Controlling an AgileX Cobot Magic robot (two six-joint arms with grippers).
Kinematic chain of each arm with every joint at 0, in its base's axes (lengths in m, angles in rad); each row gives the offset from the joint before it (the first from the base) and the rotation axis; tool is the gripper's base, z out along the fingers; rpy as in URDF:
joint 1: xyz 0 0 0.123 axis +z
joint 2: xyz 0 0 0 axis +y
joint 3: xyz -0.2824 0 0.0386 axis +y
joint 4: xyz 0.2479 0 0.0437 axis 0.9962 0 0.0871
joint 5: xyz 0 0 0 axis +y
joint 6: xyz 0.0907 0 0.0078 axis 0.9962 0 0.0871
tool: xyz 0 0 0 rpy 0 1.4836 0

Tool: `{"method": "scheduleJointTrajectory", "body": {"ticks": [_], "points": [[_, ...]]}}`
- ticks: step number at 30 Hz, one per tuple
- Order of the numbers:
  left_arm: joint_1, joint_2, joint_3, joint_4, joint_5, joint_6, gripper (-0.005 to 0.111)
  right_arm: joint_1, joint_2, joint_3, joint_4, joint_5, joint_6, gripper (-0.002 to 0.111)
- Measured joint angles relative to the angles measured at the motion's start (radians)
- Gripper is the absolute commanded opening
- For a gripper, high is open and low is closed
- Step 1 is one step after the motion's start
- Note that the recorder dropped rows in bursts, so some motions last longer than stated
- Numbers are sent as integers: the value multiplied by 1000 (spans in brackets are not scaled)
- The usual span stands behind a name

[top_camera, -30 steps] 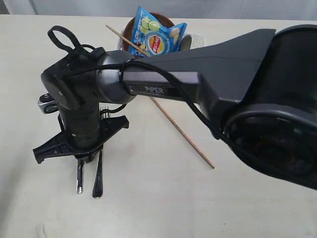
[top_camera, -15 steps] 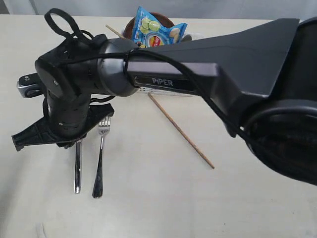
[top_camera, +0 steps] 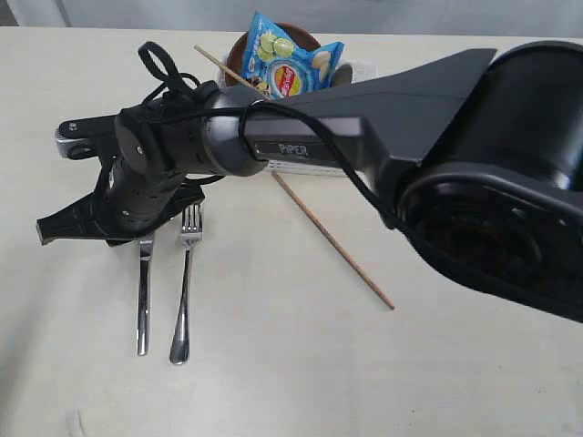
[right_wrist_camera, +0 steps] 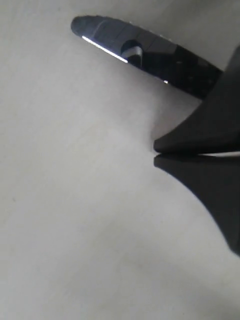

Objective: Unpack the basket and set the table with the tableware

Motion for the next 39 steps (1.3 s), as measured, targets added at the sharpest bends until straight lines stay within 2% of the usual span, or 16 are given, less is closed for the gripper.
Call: {"method": "scheduleJointTrajectory", "body": {"ticks": [11, 32, 39], "points": [[0, 0, 0, 0, 0, 0, 0, 0, 14, 0, 10, -22, -5, 0], [0, 0, 0, 0, 0, 0, 0, 0, 10, -4, -242, 9, 227, 0], [0, 0, 0, 0, 0, 0, 0, 0, 8, -4, -269, 24, 260, 0]]}}
